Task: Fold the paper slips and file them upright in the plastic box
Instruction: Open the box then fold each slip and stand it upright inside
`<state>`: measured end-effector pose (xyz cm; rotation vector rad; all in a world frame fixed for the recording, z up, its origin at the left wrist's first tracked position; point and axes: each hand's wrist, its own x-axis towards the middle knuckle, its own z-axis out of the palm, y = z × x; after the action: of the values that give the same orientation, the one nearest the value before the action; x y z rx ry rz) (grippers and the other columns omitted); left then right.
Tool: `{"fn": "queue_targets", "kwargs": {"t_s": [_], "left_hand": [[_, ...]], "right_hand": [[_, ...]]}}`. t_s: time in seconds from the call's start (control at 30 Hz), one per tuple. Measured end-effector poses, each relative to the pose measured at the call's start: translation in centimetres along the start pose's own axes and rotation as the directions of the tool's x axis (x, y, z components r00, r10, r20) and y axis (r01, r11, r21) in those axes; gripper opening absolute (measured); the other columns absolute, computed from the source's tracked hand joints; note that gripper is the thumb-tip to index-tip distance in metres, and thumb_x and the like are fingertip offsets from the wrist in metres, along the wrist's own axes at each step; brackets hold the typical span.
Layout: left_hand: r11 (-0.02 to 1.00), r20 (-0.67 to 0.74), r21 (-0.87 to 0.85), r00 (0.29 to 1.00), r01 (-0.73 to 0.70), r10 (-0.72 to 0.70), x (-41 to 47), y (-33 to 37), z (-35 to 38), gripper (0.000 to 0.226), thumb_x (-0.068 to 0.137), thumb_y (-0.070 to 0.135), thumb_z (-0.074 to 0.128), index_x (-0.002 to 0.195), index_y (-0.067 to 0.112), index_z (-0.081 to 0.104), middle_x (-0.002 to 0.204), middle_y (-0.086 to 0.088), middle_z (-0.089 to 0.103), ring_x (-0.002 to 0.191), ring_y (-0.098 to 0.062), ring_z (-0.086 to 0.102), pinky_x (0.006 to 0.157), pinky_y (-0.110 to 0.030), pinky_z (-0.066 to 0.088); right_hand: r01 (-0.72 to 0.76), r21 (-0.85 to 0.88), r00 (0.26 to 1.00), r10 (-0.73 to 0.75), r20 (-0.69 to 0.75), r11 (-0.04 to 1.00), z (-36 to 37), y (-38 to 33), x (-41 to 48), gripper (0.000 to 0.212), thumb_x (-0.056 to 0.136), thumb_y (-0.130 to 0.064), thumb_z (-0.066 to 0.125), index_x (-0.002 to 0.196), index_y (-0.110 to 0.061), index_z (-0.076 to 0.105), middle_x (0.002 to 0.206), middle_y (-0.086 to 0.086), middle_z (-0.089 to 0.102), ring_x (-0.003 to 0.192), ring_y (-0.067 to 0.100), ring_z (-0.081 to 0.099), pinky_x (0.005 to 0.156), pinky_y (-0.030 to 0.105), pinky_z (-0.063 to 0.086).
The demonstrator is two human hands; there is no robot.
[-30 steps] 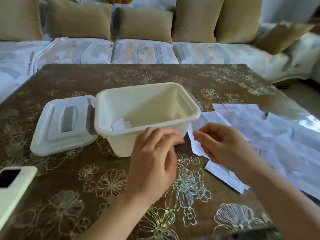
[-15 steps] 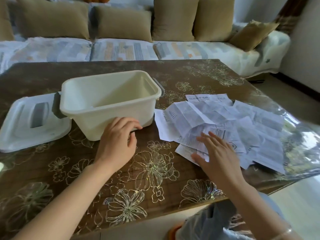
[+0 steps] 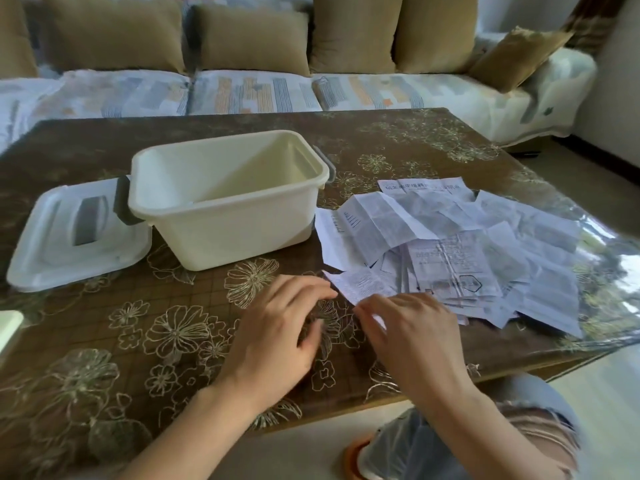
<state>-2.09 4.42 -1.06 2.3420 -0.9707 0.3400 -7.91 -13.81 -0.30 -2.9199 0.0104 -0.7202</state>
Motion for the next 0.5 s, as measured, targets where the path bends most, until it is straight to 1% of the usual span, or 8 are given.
{"fn": "queue_targets", "kwargs": {"t_s": [0.07, 0.13, 0.2, 0.27, 0.33, 0.4, 0.47, 0.5], "left_hand": [[1.0, 0.003, -0.006, 1.0, 0.024, -0.024, -1.1, -0.1, 0.1, 0.039, 0.08, 0.008, 0.072, 0.117, 0.019, 0.066, 0.119, 0.011, 0.062, 0.111, -0.009, 0.054, 0.1, -0.024, 0.04], [0.997, -0.018, -0.019, 0.997, 0.077, -0.077, -2.2, -0.5, 0.3, 0.041, 0.079, 0.007, 0.074, 0.117, 0.02, 0.066, 0.12, 0.012, 0.061, 0.111, -0.01, 0.054, 0.099, -0.023, 0.04], [0.993, -0.044, -0.014, 0.992, 0.116, -0.116, -3.0, -0.9, 0.2, 0.041, 0.079, 0.01, 0.076, 0.117, 0.02, 0.066, 0.121, 0.01, 0.059, 0.113, -0.011, 0.054, 0.1, -0.024, 0.041], [0.989, -0.064, 0.007, 0.987, 0.148, -0.148, -3.3, -1.1, -0.1, 0.04, 0.077, 0.014, 0.077, 0.115, 0.019, 0.066, 0.12, 0.008, 0.06, 0.112, -0.012, 0.055, 0.096, -0.029, 0.046], [0.979, -0.089, 0.055, 0.977, 0.197, -0.192, -3.5, -1.4, -0.6, 0.041, 0.073, 0.016, 0.079, 0.112, 0.018, 0.067, 0.116, 0.007, 0.063, 0.107, -0.016, 0.057, 0.09, -0.035, 0.05], [0.968, -0.122, 0.088, 0.967, 0.236, -0.225, -3.8, -1.8, -1.0, 0.041, 0.07, 0.019, 0.083, 0.109, 0.017, 0.068, 0.113, 0.006, 0.065, 0.104, -0.018, 0.058, 0.087, -0.039, 0.051], [0.969, -0.145, 0.096, 0.966, 0.227, -0.212, -4.2, -1.9, -1.3, 0.04, 0.069, 0.019, 0.084, 0.106, 0.017, 0.069, 0.115, 0.005, 0.065, 0.106, -0.02, 0.057, 0.088, -0.041, 0.05], [0.969, -0.146, 0.111, 0.968, 0.219, -0.202, -4.4, -1.9, -1.4, 0.04, 0.068, 0.02, 0.083, 0.106, 0.017, 0.07, 0.119, 0.003, 0.064, 0.11, -0.021, 0.055, 0.091, -0.043, 0.049]], "right_hand": [[-0.022, 0.041, 1.0, 0.022, 0.009, 0.999, 0.3, -1.6, -0.1, 0.015, 0.082, -0.037, 0.062, 0.073, -0.029, 0.07, 0.055, -0.008, 0.063, 0.052, 0.015, 0.061, 0.055, 0.025, 0.045], [-0.057, 0.128, 0.998, 0.052, 0.041, 0.99, 0.6, -2.6, -0.3, 0.014, 0.081, -0.04, 0.061, 0.082, -0.03, 0.072, 0.065, -0.011, 0.069, 0.062, 0.014, 0.066, 0.061, 0.026, 0.049], [-0.051, 0.236, 0.996, 0.032, 0.085, 0.97, 0.8, -3.4, -0.5, 0.026, 0.087, -0.046, 0.054, 0.092, -0.03, 0.073, 0.081, -0.015, 0.073, 0.079, 0.008, 0.068, 0.082, 0.029, 0.05], [-0.061, 0.348, 0.985, 0.001, 0.171, 0.935, 0.9, -4.3, -0.5, 0.045, 0.095, -0.054, 0.034, 0.106, -0.03, 0.07, 0.103, -0.017, 0.071, 0.102, 0.002, 0.061, 0.102, 0.03, 0.038], [-0.139, 0.464, 0.951, -0.013, 0.31, 0.875, 0.7, -5.1, -0.6, 0.06, 0.098, -0.057, 0.013, 0.126, -0.032, 0.061, 0.128, -0.021, 0.059, 0.124, -0.004, 0.045, 0.113, 0.027, 0.024], [-0.261, 0.548, 0.901, -0.003, 0.433, 0.795, 0.3, -5.4, -0.7, 0.057, 0.099, -0.056, 0.013, 0.142, -0.034, 0.043, 0.141, -0.022, 0.047, 0.132, -0.007, 0.034, 0.113, 0.019, 0.019], [-0.36, 0.631, 0.864, -0.01, 0.503, 0.687, 0.0, -5.6, -0.7, 0.054, 0.097, -0.054, 0.02, 0.148, -0.039, 0.028, 0.144, -0.02, 0.044, 0.131, -0.008, 0.035, 0.104, 0.004, 0.022], [-0.389, 0.663, 0.858, -0.012, 0.514, 0.64, 0.0, -5.8, -0.7, 0.055, 0.095, -0.055, 0.021, 0.148, -0.042, 0.023, 0.144, -0.021, 0.043, 0.13, -0.009, 0.036, 0.102, 0.003, 0.024]]}}
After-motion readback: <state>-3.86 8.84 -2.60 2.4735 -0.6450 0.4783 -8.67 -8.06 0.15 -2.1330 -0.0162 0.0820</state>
